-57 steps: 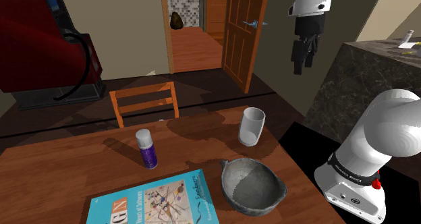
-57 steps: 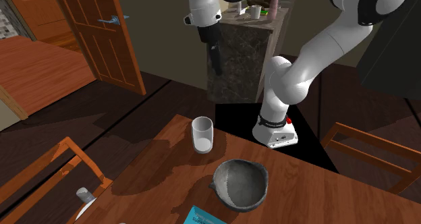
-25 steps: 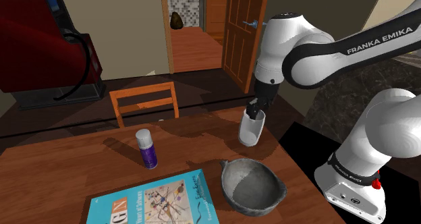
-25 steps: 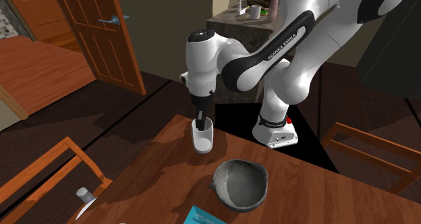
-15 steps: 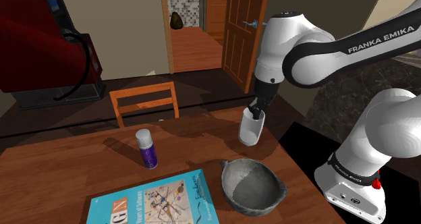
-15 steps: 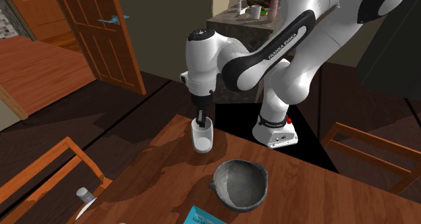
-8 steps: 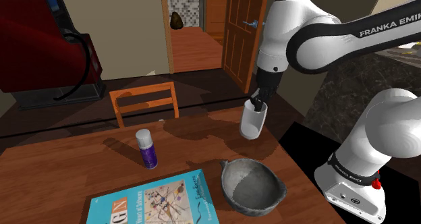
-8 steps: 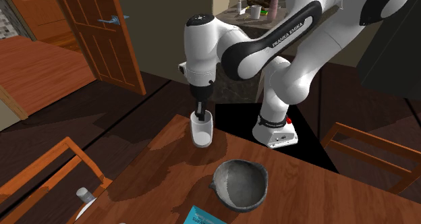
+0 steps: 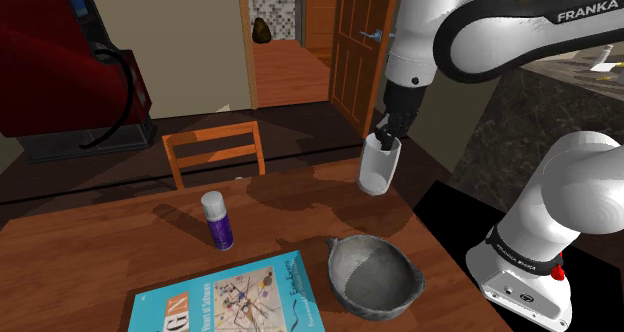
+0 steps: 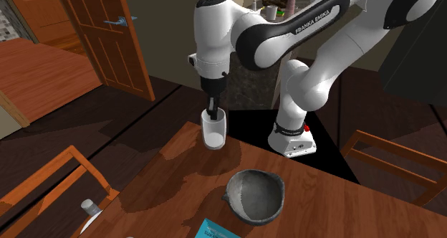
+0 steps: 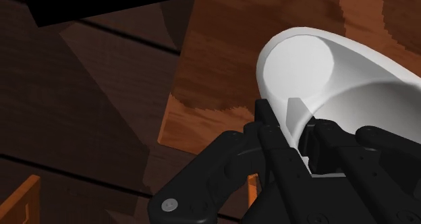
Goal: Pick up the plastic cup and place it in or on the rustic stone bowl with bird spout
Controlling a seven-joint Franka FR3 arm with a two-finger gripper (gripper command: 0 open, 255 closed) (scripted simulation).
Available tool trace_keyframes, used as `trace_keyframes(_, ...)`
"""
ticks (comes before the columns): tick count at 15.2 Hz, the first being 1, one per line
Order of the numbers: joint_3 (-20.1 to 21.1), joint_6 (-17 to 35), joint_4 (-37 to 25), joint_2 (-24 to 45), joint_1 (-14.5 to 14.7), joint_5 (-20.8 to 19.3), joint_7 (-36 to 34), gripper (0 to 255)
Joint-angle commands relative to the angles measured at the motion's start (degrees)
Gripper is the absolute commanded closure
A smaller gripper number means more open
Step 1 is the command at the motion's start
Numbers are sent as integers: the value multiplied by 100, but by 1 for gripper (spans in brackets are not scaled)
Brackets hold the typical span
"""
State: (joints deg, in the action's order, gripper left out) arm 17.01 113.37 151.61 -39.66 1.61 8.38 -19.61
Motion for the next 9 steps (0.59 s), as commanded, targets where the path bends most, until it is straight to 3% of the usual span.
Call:
trace_keyframes(1, -30, -195, -134, -61, -3, -18, 5, 255)
trace_keyframes(9, -130, -843, -689, -156, -34, -92, 23, 255)
